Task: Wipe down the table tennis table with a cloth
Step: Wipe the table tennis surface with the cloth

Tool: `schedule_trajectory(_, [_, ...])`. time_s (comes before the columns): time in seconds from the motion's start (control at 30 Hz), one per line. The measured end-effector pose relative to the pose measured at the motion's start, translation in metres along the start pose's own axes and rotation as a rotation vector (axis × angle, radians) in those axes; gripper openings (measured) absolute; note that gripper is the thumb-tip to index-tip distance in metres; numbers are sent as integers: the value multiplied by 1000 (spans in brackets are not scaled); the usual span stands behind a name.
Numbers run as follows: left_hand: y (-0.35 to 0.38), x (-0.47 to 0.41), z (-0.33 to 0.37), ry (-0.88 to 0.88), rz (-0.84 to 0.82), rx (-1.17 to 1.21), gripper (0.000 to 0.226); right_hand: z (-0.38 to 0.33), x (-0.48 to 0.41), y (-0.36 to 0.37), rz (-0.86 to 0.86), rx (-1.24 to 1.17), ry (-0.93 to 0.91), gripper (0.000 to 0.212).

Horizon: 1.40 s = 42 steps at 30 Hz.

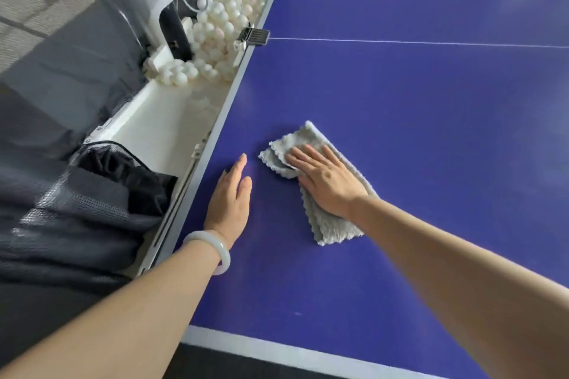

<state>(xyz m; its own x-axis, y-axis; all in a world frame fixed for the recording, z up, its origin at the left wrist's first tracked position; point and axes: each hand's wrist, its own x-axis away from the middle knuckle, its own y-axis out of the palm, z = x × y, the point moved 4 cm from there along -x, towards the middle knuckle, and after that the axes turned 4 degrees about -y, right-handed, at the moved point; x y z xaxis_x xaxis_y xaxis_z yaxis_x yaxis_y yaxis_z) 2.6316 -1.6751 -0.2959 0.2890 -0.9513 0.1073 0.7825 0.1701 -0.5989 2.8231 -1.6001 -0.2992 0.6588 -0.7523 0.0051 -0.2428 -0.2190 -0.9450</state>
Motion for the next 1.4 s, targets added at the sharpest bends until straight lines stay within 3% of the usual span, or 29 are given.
schedule_trajectory(0.1, [-11,4,9,-101,-156,186,46,-62,48,22,-20,-9,-49,51])
schedule_trajectory(0.23, [-12,46,9,-15,-268,-138,46,-117,135,48,-110,37,-299,59])
schedule_trajectory(0.33, [-16,95,-1,44,-263,-313,46,-89,229,28,-149,137,-467,62])
schedule_trajectory(0.43, [-26,128,-3,30,-229,-426,46,-38,319,-16,-95,204,-319,52])
schedule_trajectory(0.5, [-26,141,9,-12,-180,-404,45,-12,367,-38,30,-8,11,48])
schedule_trajectory(0.63, [14,165,67,57,-237,-266,44,-19,444,-69,414,-1077,720,39])
schedule_trajectory(0.7, [50,181,111,179,-323,-201,43,-46,456,-77,579,-1547,791,43])
schedule_trajectory(0.83, [131,249,211,505,-574,-89,45,-96,483,-86,909,-1961,815,47])
schedule_trajectory(1.0, [192,377,272,816,-782,36,53,-126,529,-70,1413,-2100,914,59])
schedule_trajectory(1.07, [211,428,244,797,-1020,-10,59,-129,537,-63,1642,-2184,968,54])
schedule_trajectory(1.13, [231,460,204,837,-1209,-314,55,-138,574,-60,1911,-2188,1007,43])
schedule_trajectory(1.2, [241,434,180,670,-1069,-619,49,-145,609,-55,2048,-2102,1113,40])
schedule_trajectory(1.27, [235,434,189,421,-921,-487,46,-161,635,-45,2242,-2117,1017,38])
schedule_trajectory(1.3, [227,458,198,395,-968,-389,49,-170,637,-40,2251,-2084,1052,35])
schedule_trajectory(1.33, [219,493,207,520,-1078,-235,53,-179,633,-33,2217,-2060,1153,32])
schedule_trajectory(1.4, [206,561,203,712,-1342,-112,53,-200,626,-32,2169,-2171,1099,30])
